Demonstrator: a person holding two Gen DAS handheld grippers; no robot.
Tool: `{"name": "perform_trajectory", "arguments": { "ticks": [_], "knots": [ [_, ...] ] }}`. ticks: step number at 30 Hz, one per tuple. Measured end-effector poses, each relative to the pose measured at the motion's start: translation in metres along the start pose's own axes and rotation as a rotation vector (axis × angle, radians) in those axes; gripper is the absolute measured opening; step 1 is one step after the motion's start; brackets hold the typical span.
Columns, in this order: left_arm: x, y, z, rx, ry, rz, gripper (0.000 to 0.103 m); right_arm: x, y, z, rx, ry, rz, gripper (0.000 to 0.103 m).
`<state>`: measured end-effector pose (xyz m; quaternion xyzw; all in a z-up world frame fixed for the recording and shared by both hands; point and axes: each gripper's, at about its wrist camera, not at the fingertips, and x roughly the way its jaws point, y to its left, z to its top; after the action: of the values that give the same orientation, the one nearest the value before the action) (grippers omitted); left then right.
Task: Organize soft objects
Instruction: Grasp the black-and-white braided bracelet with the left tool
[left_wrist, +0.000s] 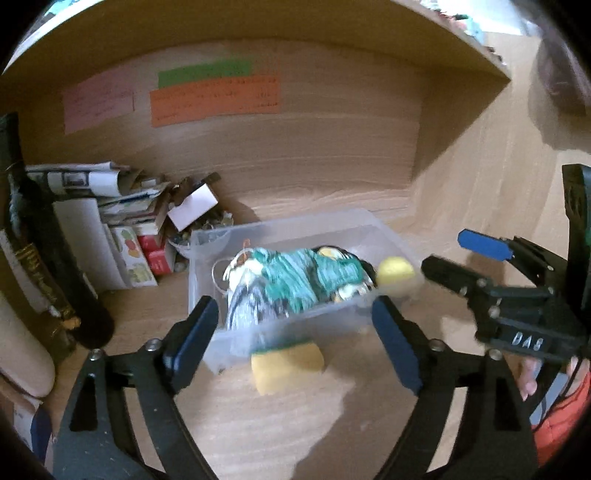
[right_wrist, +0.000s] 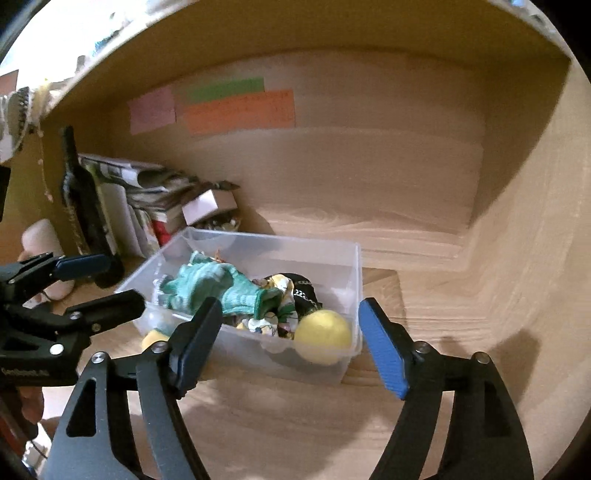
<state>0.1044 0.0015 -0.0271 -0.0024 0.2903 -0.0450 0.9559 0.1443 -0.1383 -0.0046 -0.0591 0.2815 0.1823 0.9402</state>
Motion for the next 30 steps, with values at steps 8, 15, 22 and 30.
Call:
{"name": "perform_trajectory", "arguments": {
  "ticks": [8, 15, 22, 30],
  "knots": [
    [-0.011, -0.005, -0.052, 0.010, 0.099, -0.027, 0.088, -0.030, 0.000, -0.028, 0.055, 0.003, 0.016, 0.074],
    [-0.013, -0.019, -0.103, 0.018, 0.207, -0.088, 0.087, -0.038, 0.006, -0.056, 0.059, 0.051, 0.012, 0.074],
    [-0.007, -0.035, -0.126, 0.051, 0.269, -0.148, 0.070, -0.042, 0.008, -0.065, 0.069, 0.062, 0.014, 0.074],
    [0.005, -0.045, -0.132, 0.089, 0.267, -0.178, 0.033, -0.042, 0.015, -0.068, 0.060, 0.067, 0.020, 0.074]
  ]
}}
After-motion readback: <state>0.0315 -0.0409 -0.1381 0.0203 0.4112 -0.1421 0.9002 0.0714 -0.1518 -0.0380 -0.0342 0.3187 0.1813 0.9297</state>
